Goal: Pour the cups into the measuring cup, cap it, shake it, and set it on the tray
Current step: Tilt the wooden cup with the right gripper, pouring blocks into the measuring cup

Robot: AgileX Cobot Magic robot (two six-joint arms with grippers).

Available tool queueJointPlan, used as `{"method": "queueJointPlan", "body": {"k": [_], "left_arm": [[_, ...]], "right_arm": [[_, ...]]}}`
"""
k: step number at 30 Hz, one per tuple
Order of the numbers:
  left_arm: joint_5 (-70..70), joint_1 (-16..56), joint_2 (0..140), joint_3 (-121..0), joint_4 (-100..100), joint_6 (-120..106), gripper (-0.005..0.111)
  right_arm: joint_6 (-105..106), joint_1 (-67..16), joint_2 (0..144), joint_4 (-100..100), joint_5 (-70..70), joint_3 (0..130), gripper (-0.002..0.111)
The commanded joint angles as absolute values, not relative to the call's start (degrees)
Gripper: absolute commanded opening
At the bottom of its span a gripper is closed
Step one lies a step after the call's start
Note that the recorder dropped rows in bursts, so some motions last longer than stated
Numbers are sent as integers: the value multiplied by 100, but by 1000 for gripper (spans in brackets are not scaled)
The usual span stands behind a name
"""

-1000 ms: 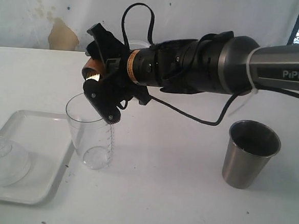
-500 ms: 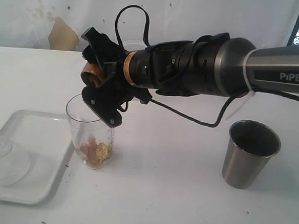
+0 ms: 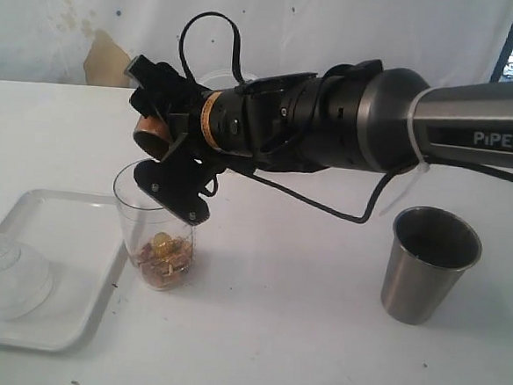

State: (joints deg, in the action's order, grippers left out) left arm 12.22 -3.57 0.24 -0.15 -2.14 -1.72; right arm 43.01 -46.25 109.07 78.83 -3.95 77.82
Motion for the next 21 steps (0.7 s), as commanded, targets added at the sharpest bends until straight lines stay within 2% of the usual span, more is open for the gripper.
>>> {"method": "queueJointPlan", "body": {"k": [1,21], "left_arm": [[1194,-331,0,0,-177,-173,0],[1194,-331,0,0,-177,-173,0]], "right_arm": [[4337,-4618,10852,8155,-565,7816,0],[4337,-4692,10852,8358,-615,7816,0]]}}
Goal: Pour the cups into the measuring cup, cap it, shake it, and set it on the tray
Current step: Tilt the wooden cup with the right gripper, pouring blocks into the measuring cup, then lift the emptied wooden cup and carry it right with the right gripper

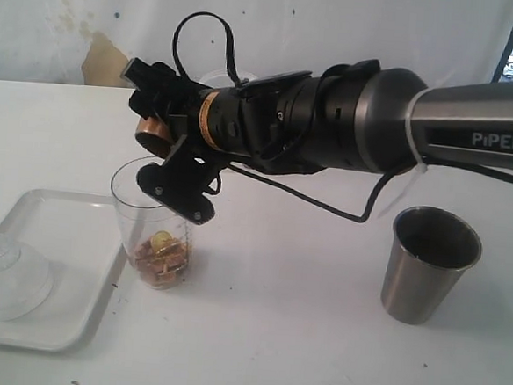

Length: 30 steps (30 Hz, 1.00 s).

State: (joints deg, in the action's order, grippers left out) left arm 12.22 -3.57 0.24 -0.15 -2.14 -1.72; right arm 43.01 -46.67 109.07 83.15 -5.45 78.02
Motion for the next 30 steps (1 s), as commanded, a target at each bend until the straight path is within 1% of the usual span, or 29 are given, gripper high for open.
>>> {"method": "queueJointPlan", "body": {"k": [1,8,11,16,18,21,24,27,30], "left_arm": [[1194,-331,0,0,-177,-173,0],[1194,-331,0,0,-177,-173,0],[1194,-331,0,0,-177,-173,0],[1194,-331,0,0,-177,-173,0],[1194,-331,0,0,-177,-173,0],[1194,-331,0,0,-177,-173,0],[1194,-331,0,0,-177,-173,0],[1194,-331,0,0,-177,-173,0],[1194,-331,0,0,-177,-173,0]], "right_arm": [[4337,-4691,10852,8358,-646,7816,0],[4312,-4691,10725,8334,-616,7816,0],[3944,-4691,10593,8177,-549,7816,0],[2540,-4680,10276,8054,179,7806,0],[1822,-4602,10050,8054,1120,7795,0],[875,-4419,9868,8178,1851,7795,0],[-361,-4224,9720,8901,2644,7795,0],[-1045,-4221,9694,9059,2656,7795,0],[-2766,-4061,9694,8116,2070,7823,0]]}}
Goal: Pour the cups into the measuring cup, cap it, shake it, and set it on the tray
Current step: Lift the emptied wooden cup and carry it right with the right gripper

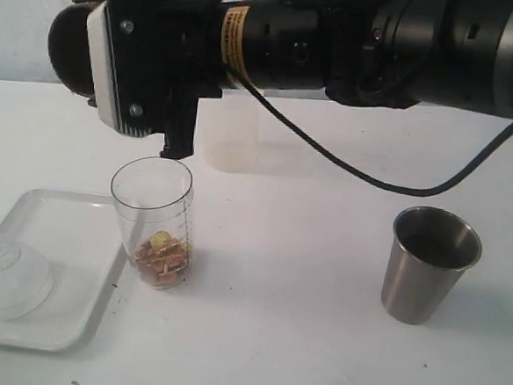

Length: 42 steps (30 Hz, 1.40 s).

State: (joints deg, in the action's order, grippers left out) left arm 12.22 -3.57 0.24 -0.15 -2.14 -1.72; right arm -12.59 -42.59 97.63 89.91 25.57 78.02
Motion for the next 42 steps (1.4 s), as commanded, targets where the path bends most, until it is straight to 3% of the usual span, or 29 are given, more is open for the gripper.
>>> {"method": "queueJointPlan", "body": {"k": [1,13,21,30,34,42], "left_arm": [[1194,-331,0,0,-177,-173,0],[1194,-331,0,0,-177,-173,0],[1194,-331,0,0,-177,-173,0],[1194,-331,0,0,-177,-173,0],[1194,-331,0,0,-177,-173,0],[1194,-331,0,0,-177,-173,0]], "right_arm": [[-3194,-3874,9671,7722,1959,7857,0],[-4994,-1725,9268,7418,2048,7576,0],[-3203,337,9324,4804,4316,6104,0],[-2669,1028,11278,4196,6018,5878,0],[-2209,1078,12033,4264,5193,6108,0],[-1883,911,12644,4759,5813,6573,0]]}}
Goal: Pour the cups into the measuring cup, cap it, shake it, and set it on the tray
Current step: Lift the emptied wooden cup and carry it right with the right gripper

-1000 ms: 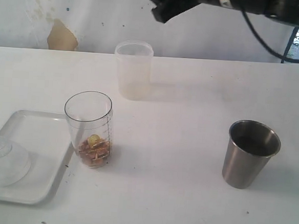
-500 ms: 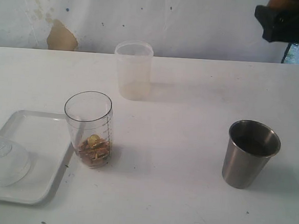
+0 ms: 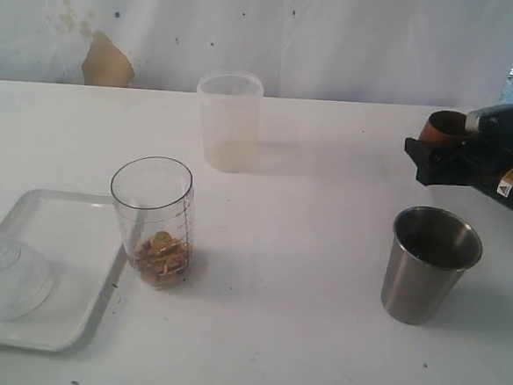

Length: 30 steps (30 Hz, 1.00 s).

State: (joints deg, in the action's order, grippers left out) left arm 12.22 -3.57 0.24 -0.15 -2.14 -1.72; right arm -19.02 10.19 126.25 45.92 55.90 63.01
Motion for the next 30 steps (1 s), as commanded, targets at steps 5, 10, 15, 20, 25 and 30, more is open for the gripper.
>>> {"method": "queueJointPlan", "body": {"k": [5,10,15,20,25,30], "left_arm": [[1194,-331,0,0,-177,-173,0],[1194,-331,0,0,-177,-173,0],[1194,-331,0,0,-177,-173,0],[1194,-331,0,0,-177,-173,0],[1194,-331,0,0,-177,-173,0],[1194,-331,0,0,-177,-173,0]], "right_arm": [[-2616,629,12644,5044,4958,7137,0],[-3461,397,12644,5598,4896,7654,0],[-4380,176,12644,5630,5121,8023,0],[-4171,-452,12666,5630,4778,8131,0],[-4027,-946,12813,5595,4203,8277,0],[-4027,-1089,12942,5209,3864,8345,0]]}}
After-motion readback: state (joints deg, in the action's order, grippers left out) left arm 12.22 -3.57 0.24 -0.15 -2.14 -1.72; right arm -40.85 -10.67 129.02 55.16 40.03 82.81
